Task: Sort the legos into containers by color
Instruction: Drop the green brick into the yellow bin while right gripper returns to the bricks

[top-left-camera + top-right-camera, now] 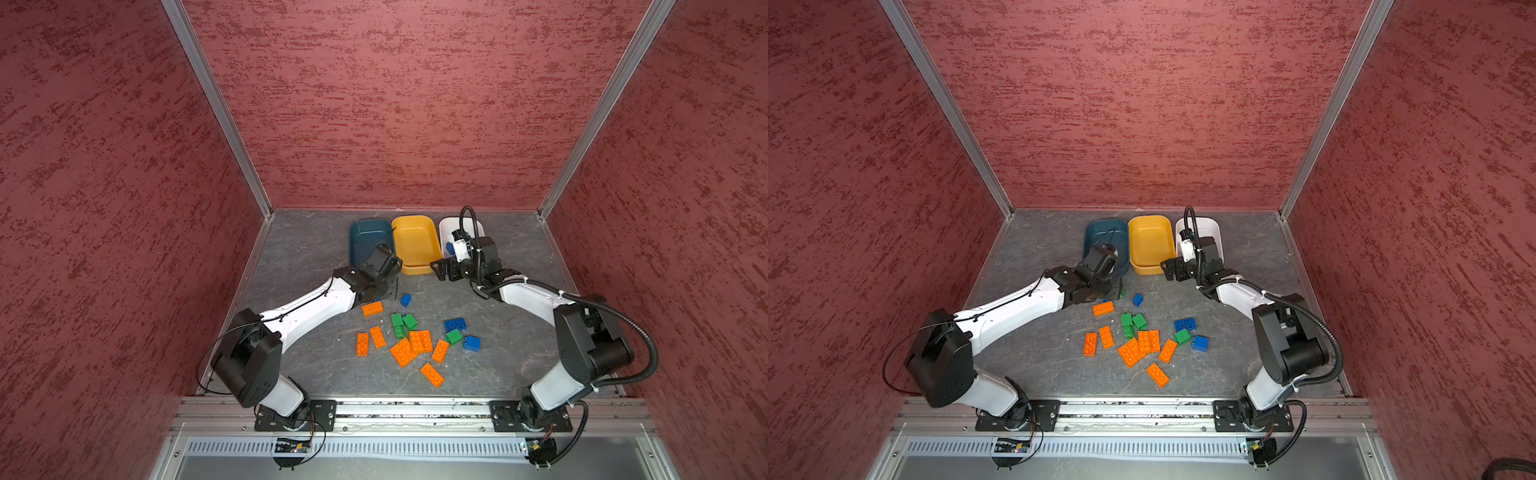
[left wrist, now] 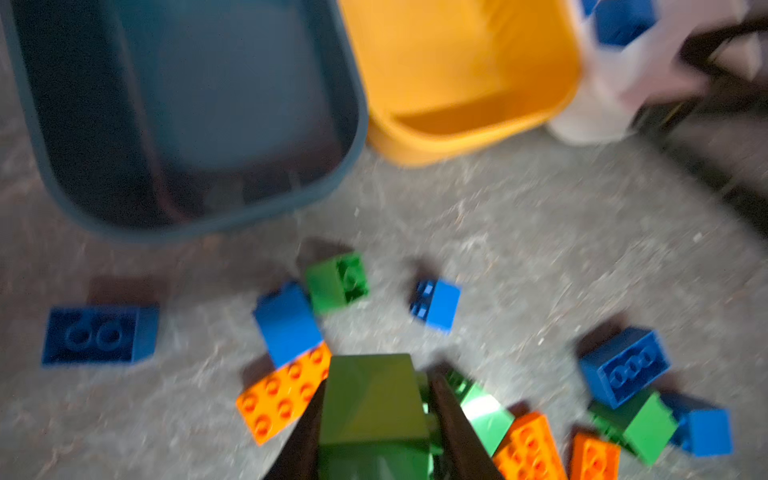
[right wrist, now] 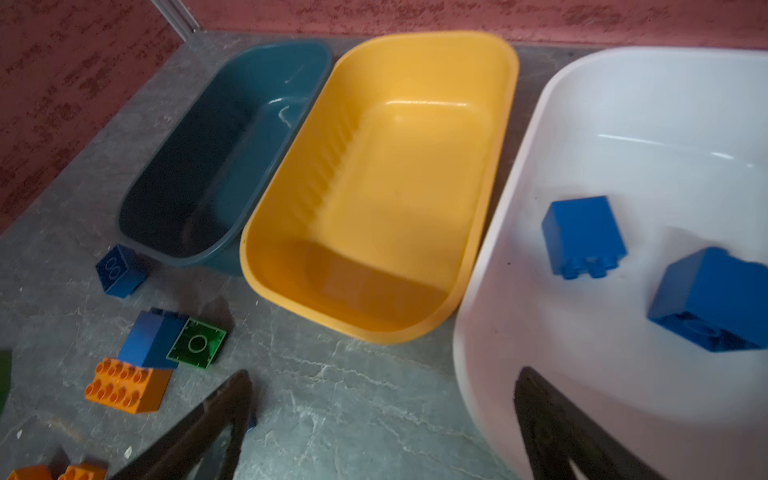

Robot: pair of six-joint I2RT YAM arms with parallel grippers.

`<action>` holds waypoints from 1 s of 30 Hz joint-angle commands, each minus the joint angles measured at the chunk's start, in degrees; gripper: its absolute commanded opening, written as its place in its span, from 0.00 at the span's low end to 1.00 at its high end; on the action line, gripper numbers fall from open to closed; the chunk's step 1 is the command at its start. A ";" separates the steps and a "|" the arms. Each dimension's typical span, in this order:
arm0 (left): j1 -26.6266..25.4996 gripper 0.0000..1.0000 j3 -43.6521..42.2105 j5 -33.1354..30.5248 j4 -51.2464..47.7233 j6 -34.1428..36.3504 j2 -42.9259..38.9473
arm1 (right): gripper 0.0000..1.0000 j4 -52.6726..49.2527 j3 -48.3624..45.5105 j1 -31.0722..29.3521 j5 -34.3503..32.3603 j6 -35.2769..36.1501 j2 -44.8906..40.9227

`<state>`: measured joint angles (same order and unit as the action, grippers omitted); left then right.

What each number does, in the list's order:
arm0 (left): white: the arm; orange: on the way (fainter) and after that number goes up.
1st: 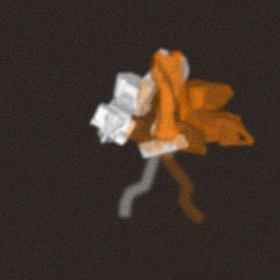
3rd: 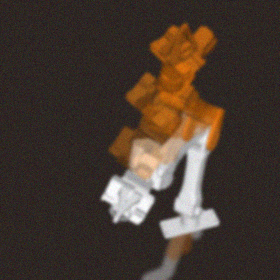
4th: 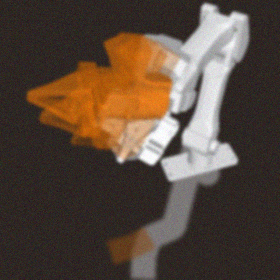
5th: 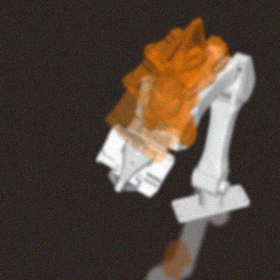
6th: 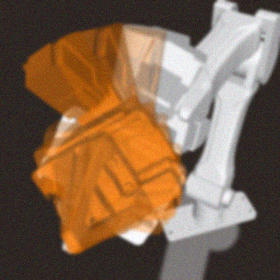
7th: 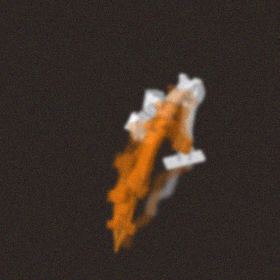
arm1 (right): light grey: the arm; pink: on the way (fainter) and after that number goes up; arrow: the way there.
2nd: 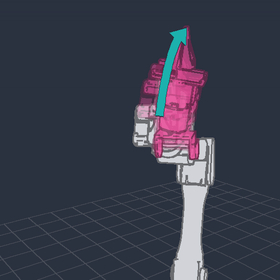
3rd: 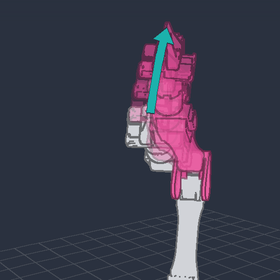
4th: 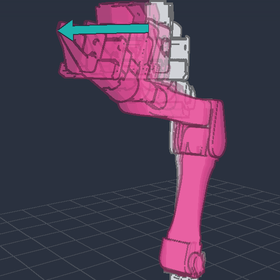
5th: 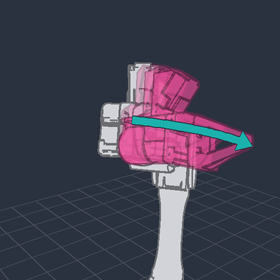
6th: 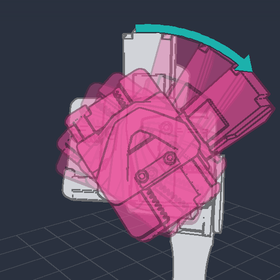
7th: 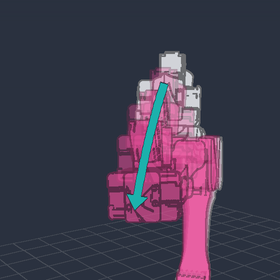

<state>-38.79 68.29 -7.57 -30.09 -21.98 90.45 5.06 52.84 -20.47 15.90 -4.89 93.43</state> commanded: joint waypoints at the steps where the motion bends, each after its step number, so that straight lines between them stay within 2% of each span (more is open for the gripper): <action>1: 0.80 0.34 8.13 -1.06 3.80 1.40 7.22 | 0.99 -1.95 -0.65 -2.33 -0.75 1.23 -1.66; 6: 2.02 0.34 23.09 -2.74 4.39 1.48 20.66 | 0.99 -5.45 -1.10 -4.80 -4.27 -2.40 -2.09; 10: 3.70 0.34 32.91 -3.51 3.52 -1.22 29.89 | 0.99 -6.64 -3.14 -5.76 -5.49 -4.96 -3.57; 12: 4.45 0.43 37.21 -3.17 2.25 -2.50 33.46 | 0.99 -6.98 -4.24 -6.05 -4.73 -5.18 -4.67; 16: 5.37 0.70 44.50 -0.70 -2.61 -3.21 38.11 | 0.99 -8.02 -6.08 -6.99 -3.05 -4.74 -6.25; 19: 5.09 0.89 42.12 0.87 -1.14 -1.64 35.85 | 0.99 -7.57 -7.14 -7.39 -4.75 -5.99 -6.91; 23: 4.95 1.00 35.02 2.14 0.91 -0.34 29.69 | 0.99 -3.47 -8.75 -7.39 -1.97 -6.95 -7.53; 26: 5.42 0.99 28.52 1.32 1.58 -1.15 24.18 | 0.99 -1.25 -8.42 -8.42 4.56 -3.70 -5.81; 30: 6.37 0.99 18.75 -0.84 3.18 -4.13 16.16 | 0.93 -0.11 -6.79 -11.67 6.22 1.33 -2.15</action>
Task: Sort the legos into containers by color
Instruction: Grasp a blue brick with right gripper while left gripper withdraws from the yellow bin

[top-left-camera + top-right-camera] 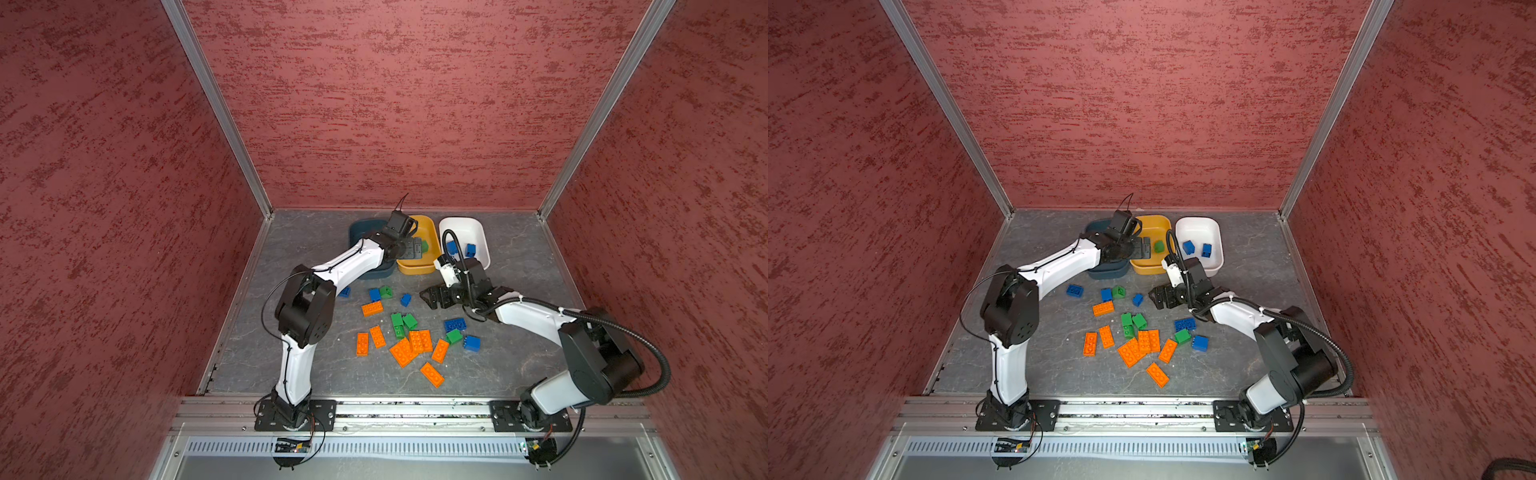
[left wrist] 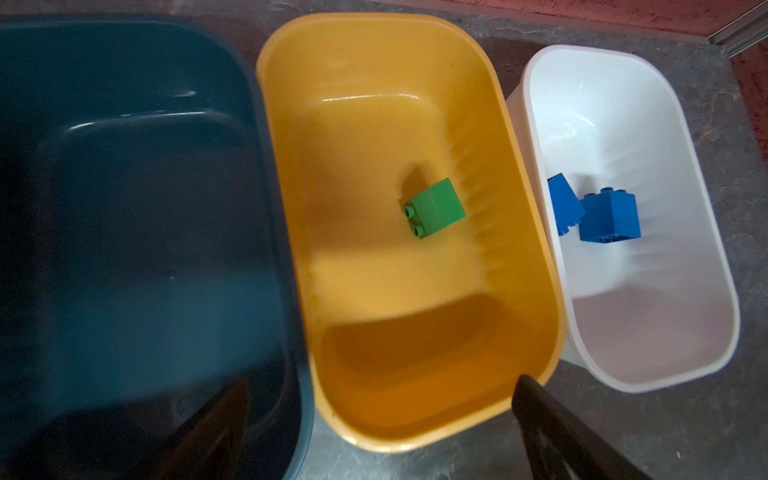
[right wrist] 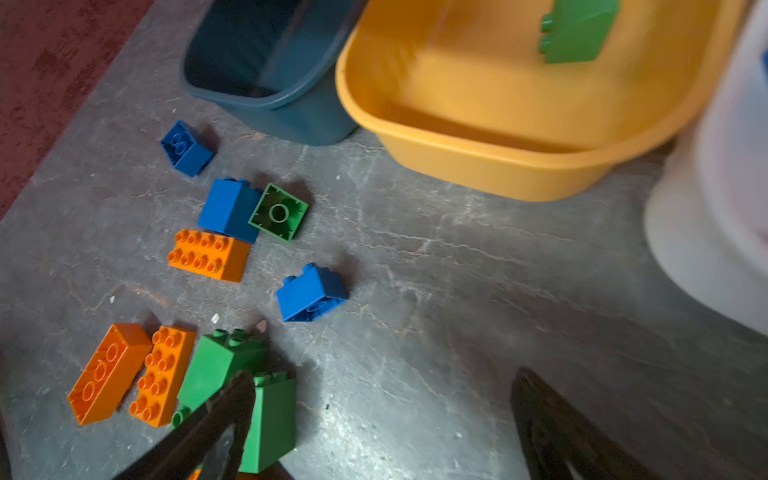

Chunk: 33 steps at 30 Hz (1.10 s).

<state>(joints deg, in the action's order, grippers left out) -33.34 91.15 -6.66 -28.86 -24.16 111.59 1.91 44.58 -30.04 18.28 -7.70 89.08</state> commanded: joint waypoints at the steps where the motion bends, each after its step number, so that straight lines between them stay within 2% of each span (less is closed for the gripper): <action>1: 1.21 0.99 -6.00 -2.33 2.33 -2.89 -6.67 | 0.91 3.27 1.86 -2.65 3.45 5.00 3.13; 7: 2.48 0.99 -16.11 -5.87 3.80 -8.81 -14.52 | 0.82 2.75 6.35 -5.35 1.66 10.12 9.50; 13: 3.24 1.00 -20.71 -7.56 3.91 -11.14 -18.02 | 0.73 1.88 10.35 -6.73 -0.74 12.05 14.86; 24: 3.69 0.99 -22.25 -7.94 3.57 -12.11 -18.69 | 0.56 1.49 12.08 -8.76 -7.70 12.37 18.09; 29: 3.69 0.99 -22.42 -7.68 3.55 -12.18 -18.59 | 0.40 3.40 11.26 -8.73 -9.36 10.77 17.34; 33: 3.59 0.99 -22.93 -8.06 3.48 -10.93 -18.93 | 0.33 5.40 9.87 -8.79 -9.40 10.14 15.41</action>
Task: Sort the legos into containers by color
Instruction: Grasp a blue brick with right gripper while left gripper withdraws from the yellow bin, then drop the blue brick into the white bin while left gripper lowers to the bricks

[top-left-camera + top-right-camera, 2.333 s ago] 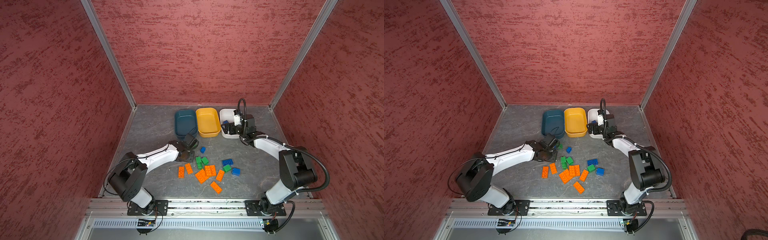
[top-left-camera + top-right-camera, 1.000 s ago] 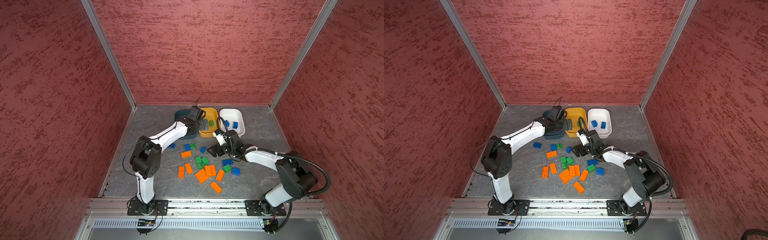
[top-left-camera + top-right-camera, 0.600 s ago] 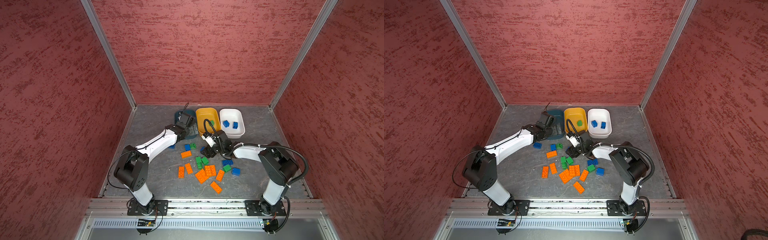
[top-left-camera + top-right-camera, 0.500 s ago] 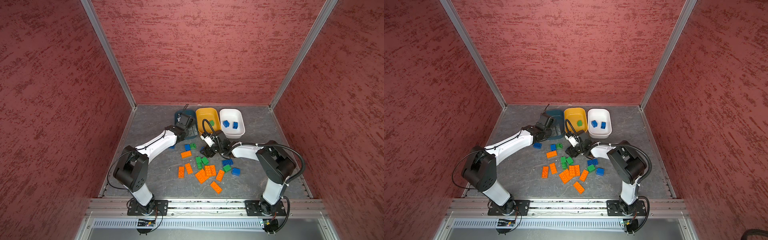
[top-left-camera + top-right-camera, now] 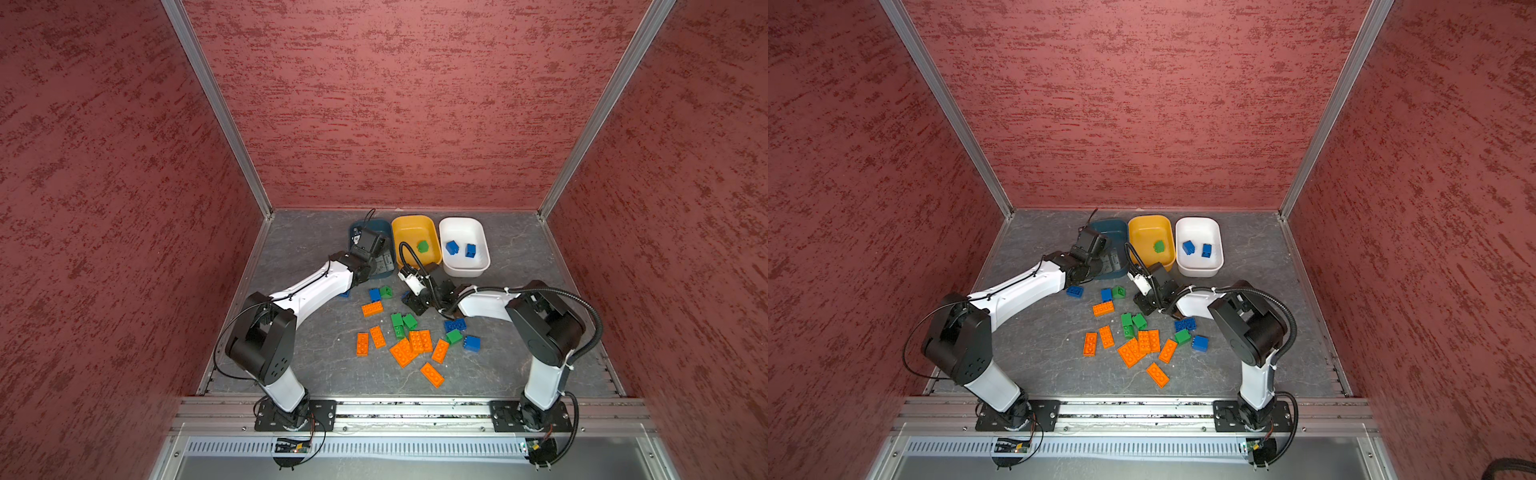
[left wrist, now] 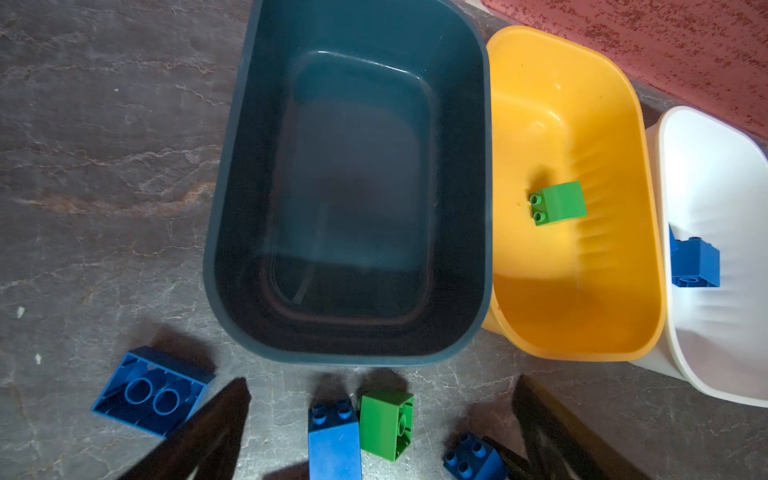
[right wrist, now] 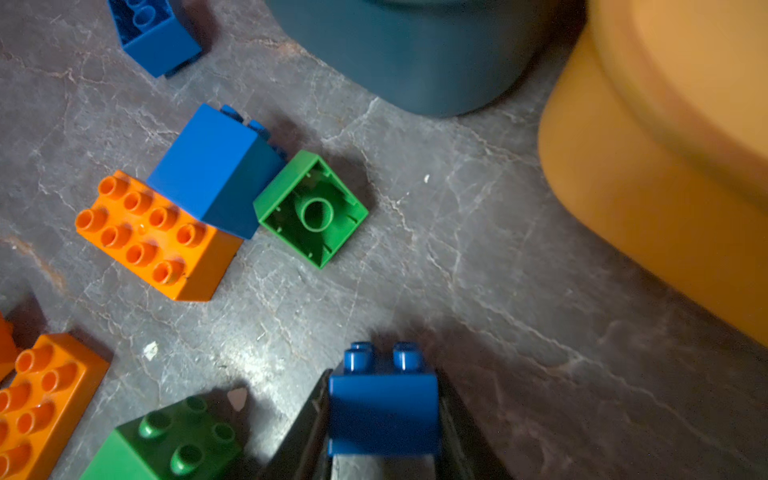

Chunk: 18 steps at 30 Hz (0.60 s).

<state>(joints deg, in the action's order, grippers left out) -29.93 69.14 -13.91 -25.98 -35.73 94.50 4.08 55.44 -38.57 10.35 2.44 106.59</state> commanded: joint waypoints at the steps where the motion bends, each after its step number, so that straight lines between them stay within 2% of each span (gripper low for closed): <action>1: 0.17 0.99 -0.85 -1.68 0.05 1.26 -2.04 | 0.32 3.92 -1.72 -0.27 -0.73 0.40 -3.17; 7: 2.38 0.99 -3.48 -0.06 -0.78 1.62 -4.55 | 0.26 7.64 -5.17 1.91 2.16 0.13 -9.86; 9: 3.07 0.99 -5.79 2.24 0.92 0.77 -5.55 | 0.26 8.75 -5.98 3.91 1.94 -0.92 -11.83; 12: 4.40 0.99 -10.20 10.08 6.69 0.99 -7.25 | 0.26 10.36 -6.74 7.46 2.16 -2.67 -14.26; 18: 5.19 0.99 -16.13 16.26 11.87 0.38 -8.74 | 0.27 11.05 -6.33 15.75 -4.65 -8.89 -15.57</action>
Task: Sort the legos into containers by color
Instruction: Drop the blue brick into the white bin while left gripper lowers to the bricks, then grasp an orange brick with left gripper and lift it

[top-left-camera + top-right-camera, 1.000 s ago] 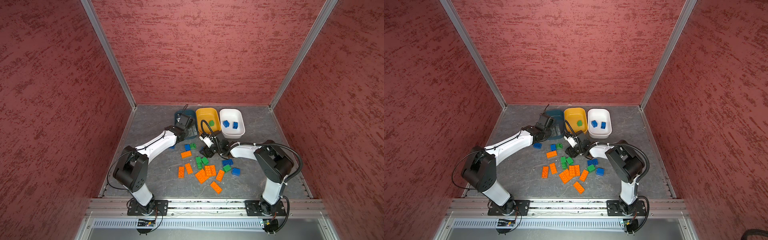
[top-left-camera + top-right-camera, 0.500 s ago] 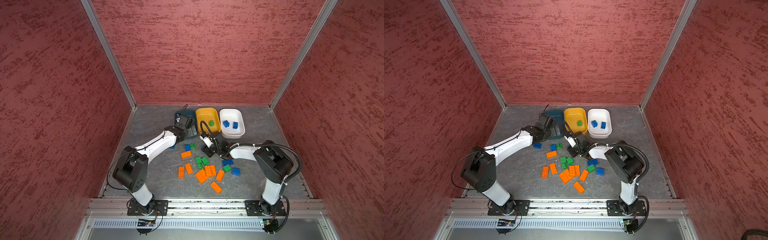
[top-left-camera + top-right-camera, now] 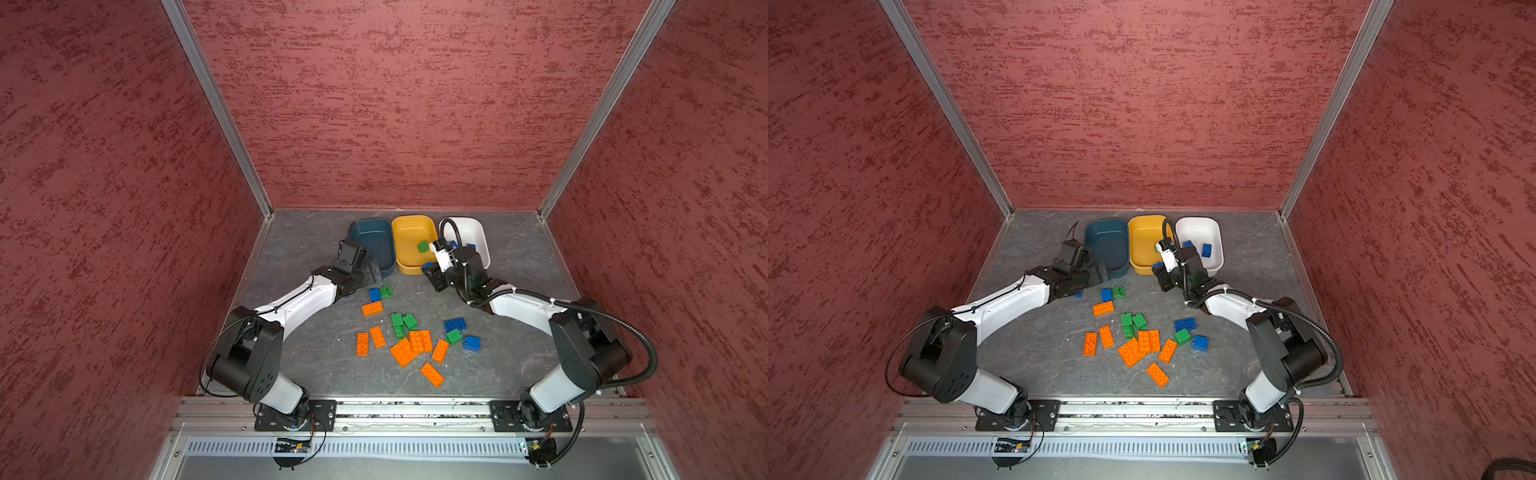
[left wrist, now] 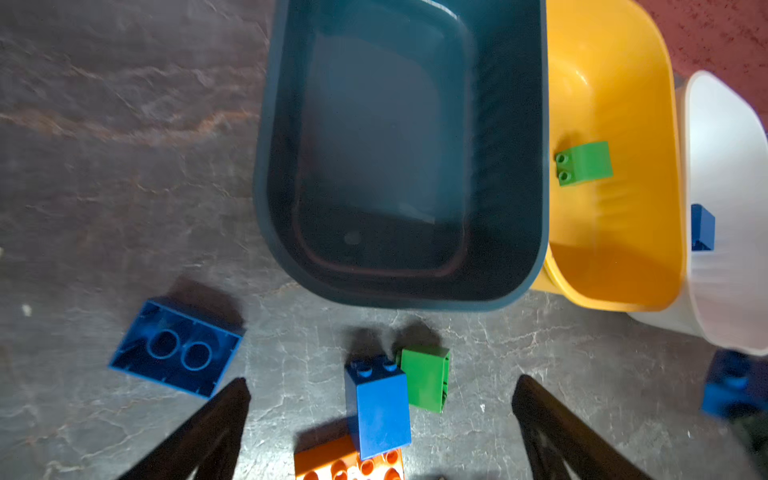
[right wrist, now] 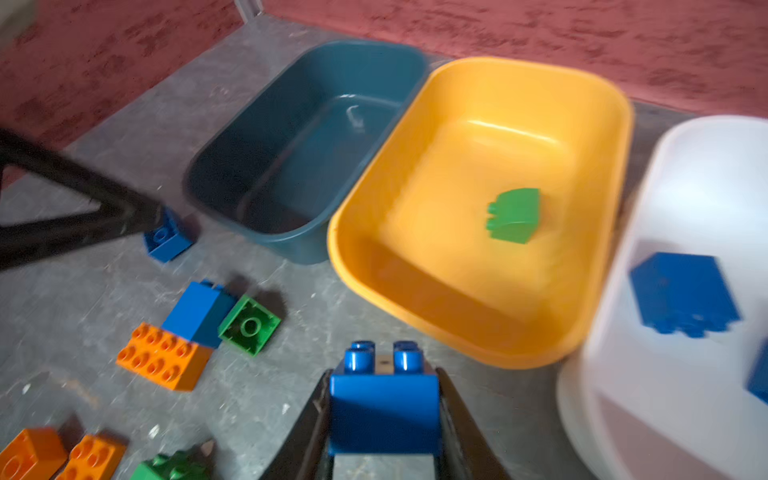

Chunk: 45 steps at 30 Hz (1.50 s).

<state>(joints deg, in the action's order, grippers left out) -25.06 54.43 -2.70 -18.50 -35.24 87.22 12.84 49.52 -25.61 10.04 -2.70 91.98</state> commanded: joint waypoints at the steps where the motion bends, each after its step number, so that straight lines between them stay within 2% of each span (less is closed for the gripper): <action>1: 0.36 0.99 -2.20 5.84 4.91 -0.09 -1.56 | 0.28 2.00 0.02 4.14 -6.07 -4.64 -0.70; 6: 0.45 0.99 -5.13 7.75 5.94 -0.95 -0.89 | 0.30 -5.71 6.01 8.63 -12.76 -7.19 3.42; 10: 0.36 0.99 -6.76 8.82 7.62 -1.66 -0.11 | 0.34 -9.96 9.62 9.53 -15.60 -8.71 6.54; 12: 0.36 0.99 -7.44 9.99 9.15 -1.68 0.39 | 0.41 -11.80 11.26 9.53 -15.37 -9.11 7.45; 16: 0.08 1.00 -7.76 13.40 11.35 -0.61 2.10 | 0.66 -12.30 11.84 9.52 -12.88 -8.61 7.06; 18: -0.53 0.99 -7.99 13.80 11.47 0.07 2.50 | 0.75 -11.86 11.25 9.57 -12.74 -8.03 6.38; 28: -2.88 0.99 -12.00 19.25 11.98 2.99 1.17 | 0.96 -12.05 9.51 9.57 -15.27 -6.99 3.47; 32: -6.33 0.99 -12.73 16.43 8.57 6.77 -0.91 | 0.97 -11.15 8.89 9.56 -15.39 -6.69 3.05; 35: -9.55 0.98 -11.66 9.77 4.05 9.33 -1.29 | 0.97 -11.08 8.99 9.52 -15.33 -6.70 3.12; 39: -11.86 0.87 -9.04 1.34 -1.59 9.37 1.92 | 0.99 -10.65 8.88 9.54 -15.14 -7.29 3.29; 42: -12.35 0.74 -8.34 -0.35 -1.72 8.17 3.93 | 0.99 -10.64 8.84 9.55 -15.03 -7.45 3.36; 45: -12.44 0.66 -8.19 -0.59 -0.65 6.80 4.92 | 0.99 -10.96 8.74 9.52 -15.36 -7.57 3.16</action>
<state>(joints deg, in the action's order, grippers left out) -37.30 46.39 0.78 -16.47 -28.01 90.06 0.73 58.92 -15.99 -4.10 -10.07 96.53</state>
